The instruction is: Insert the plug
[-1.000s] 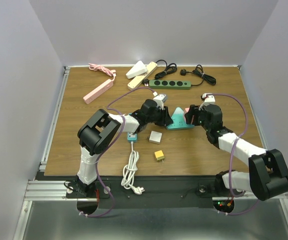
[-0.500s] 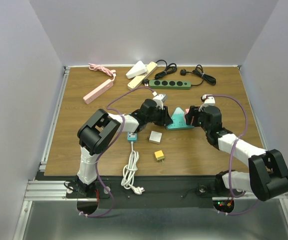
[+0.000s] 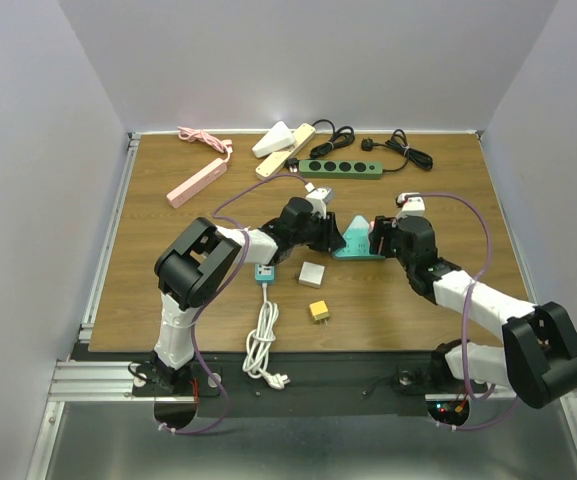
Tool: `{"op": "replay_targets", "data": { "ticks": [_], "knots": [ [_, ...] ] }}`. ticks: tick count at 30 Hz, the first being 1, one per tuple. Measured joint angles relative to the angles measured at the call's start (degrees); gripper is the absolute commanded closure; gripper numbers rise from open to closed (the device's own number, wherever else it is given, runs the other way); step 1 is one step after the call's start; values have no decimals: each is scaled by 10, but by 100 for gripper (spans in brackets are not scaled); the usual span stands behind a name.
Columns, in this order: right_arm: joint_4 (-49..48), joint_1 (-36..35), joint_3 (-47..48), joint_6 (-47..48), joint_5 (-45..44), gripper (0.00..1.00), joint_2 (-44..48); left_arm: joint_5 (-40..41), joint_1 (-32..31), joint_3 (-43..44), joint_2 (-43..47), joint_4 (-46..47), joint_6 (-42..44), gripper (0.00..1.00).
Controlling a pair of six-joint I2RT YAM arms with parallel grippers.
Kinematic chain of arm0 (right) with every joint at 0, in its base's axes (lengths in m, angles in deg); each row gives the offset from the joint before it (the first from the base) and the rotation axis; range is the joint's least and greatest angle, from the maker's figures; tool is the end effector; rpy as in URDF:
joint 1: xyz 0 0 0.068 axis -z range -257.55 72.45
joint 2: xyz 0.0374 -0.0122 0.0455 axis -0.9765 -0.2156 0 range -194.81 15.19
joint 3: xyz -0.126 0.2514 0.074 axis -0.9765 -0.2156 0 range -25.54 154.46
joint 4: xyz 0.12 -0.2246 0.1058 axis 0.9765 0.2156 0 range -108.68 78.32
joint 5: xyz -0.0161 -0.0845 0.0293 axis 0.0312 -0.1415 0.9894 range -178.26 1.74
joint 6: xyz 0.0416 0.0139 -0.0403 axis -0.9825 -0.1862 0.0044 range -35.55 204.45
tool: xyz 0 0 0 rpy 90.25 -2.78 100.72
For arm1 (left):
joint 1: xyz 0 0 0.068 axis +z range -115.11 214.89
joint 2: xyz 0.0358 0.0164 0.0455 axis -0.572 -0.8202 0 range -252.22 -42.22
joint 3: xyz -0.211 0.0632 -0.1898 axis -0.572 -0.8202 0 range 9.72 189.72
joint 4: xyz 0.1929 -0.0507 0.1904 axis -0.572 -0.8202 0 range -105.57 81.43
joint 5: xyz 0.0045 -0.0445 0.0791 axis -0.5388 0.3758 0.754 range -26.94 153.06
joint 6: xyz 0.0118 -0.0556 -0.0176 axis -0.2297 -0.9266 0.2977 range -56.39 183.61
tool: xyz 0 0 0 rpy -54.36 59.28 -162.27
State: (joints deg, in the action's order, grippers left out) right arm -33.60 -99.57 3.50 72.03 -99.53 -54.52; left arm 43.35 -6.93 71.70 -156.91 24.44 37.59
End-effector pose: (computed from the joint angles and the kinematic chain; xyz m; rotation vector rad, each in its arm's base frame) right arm 0.2476 0.0908 0.2036 -0.0441 2.0154 0.1845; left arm 0.3266 -0.3122 0.1607 0.5287 1.9913 -1.0981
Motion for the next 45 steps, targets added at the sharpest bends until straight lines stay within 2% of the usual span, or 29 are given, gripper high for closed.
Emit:
{"op": "replay_targets", "data": {
  "ticks": [9, 19, 28, 45],
  "knots": [
    [38, -36, 0, -37, -66, 100, 15, -11, 4, 0, 0, -2, 0, 59],
    [38, -96, 7, -103, -163, 100, -10, -29, 12, 0, 0, -6, 0, 60],
    [42, -130, 4, -138, -214, 100, -12, -44, 24, 0, 0, -8, 4, 60],
    [33, -198, 9, -202, -299, 100, -49, -58, 57, 63, 0, -67, 39, 62]
  ]
}}
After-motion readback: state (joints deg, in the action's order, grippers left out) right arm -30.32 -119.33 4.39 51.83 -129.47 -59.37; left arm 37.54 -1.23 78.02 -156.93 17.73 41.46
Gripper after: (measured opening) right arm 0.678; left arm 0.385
